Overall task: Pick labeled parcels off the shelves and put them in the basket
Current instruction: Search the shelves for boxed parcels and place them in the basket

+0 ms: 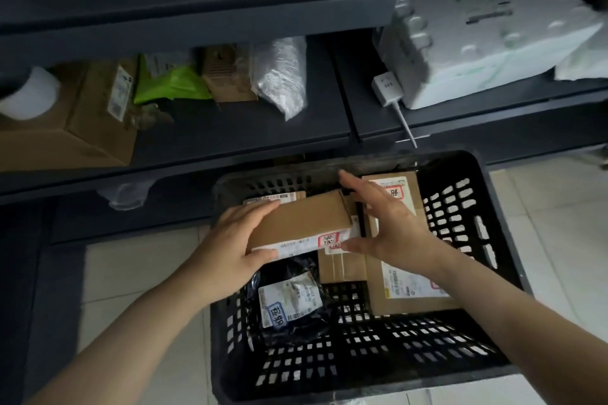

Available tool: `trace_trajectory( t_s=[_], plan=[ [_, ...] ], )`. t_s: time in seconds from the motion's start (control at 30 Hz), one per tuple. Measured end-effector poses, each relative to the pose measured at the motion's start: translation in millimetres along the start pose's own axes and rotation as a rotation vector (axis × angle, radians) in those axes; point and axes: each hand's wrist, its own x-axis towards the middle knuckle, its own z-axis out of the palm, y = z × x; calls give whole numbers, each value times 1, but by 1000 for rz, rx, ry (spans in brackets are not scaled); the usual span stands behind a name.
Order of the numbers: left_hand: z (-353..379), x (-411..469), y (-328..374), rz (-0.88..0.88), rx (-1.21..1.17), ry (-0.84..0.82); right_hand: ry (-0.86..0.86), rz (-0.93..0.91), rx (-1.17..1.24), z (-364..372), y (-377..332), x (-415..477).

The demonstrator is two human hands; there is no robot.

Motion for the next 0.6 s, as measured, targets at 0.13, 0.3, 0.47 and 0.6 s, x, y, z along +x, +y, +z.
trace_trajectory(
  t_s=[0.13,0.3,0.47,0.6],
  plan=[
    [8,4,2,52,77,-41,18,-20,57,14,13,-2],
    [6,3,-14,48,119,95,74,40,100,33,27,0],
    [-2,-5,-33,-128,68,227,88,172,87,47,25,7],
    [-1,-17,-42,-200,6,218,-64,353,188,51,20,17]
  ],
)
